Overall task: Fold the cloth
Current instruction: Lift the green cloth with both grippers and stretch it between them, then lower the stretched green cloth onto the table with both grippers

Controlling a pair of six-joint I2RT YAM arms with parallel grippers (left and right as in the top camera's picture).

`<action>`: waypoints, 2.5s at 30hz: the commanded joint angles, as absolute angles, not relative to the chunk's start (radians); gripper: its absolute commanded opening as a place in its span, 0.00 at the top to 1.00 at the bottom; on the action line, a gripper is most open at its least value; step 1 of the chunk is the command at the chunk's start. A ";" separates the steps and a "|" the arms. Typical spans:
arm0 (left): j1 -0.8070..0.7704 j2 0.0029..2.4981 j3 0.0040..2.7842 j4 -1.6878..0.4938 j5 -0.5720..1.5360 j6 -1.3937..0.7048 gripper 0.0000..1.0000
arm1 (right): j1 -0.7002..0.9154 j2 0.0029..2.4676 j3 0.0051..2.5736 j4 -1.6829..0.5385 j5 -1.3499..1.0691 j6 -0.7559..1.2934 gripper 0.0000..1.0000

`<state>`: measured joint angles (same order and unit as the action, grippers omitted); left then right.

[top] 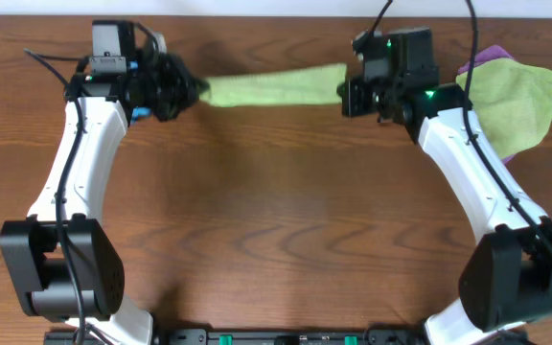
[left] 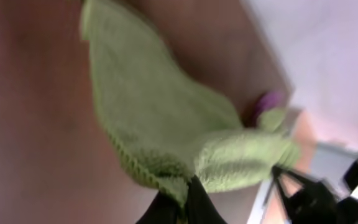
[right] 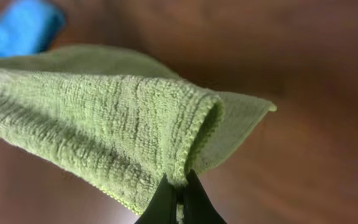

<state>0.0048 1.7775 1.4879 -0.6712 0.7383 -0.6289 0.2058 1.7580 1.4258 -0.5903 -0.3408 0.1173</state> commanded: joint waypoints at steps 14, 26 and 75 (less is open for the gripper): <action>-0.127 1.777 1.256 -1.018 0.647 -0.327 0.94 | 0.190 1.750 1.334 -1.045 -0.326 0.054 0.98; -0.164 1.771 1.109 -1.009 0.655 -0.331 0.94 | 0.190 1.729 1.187 -1.101 -0.332 0.056 0.98; -0.283 1.911 1.110 0.054 0.426 -0.903 0.94 | 0.200 1.604 1.019 -0.832 0.071 0.538 0.98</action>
<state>-0.2768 1.8946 1.1061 0.0357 0.4583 -0.8879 0.2005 1.6161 1.0233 -0.8513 -0.0082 0.5163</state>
